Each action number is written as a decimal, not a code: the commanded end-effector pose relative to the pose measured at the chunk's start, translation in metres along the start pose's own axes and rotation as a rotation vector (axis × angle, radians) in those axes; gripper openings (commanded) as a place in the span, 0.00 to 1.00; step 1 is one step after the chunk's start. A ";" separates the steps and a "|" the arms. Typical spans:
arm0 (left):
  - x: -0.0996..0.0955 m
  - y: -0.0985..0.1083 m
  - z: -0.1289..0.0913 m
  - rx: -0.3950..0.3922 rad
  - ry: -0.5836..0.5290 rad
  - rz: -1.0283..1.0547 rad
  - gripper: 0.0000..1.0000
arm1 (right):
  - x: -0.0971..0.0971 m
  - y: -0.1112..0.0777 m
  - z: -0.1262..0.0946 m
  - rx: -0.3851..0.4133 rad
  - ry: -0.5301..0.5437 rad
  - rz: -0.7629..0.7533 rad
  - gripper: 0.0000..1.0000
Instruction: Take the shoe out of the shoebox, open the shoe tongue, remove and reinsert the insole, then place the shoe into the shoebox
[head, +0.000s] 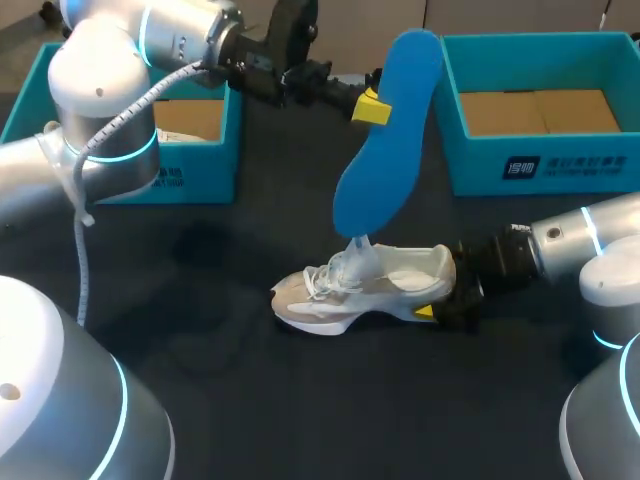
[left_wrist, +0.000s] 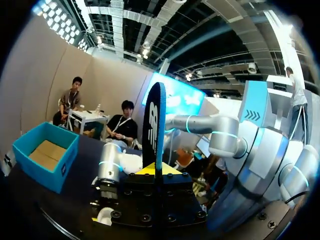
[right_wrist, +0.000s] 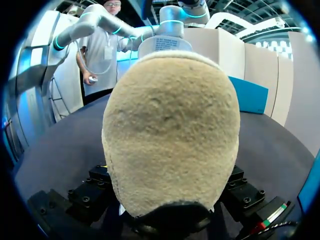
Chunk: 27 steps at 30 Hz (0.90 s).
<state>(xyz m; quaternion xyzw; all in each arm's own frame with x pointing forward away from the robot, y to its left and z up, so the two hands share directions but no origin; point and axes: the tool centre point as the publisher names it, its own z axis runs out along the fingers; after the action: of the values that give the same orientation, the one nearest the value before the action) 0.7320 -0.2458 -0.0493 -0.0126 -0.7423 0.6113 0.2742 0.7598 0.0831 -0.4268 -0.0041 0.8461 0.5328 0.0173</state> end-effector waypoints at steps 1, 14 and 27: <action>0.015 -0.003 0.002 0.095 0.011 -0.025 0.00 | 0.000 -0.001 0.002 0.003 -0.001 0.000 0.00; 0.050 -0.019 -0.001 0.207 0.115 -0.212 0.00 | 0.000 -0.001 0.002 0.003 -0.001 0.000 0.00; 0.117 -0.014 0.010 0.277 0.041 -0.352 0.00 | 0.000 -0.001 0.002 0.003 -0.001 0.000 0.00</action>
<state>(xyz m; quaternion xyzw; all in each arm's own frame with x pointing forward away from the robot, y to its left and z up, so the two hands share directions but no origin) 0.6599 -0.2278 0.0032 0.1081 -0.6420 0.6349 0.4161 0.7599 0.0830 -0.4269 -0.0041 0.8461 0.5327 0.0173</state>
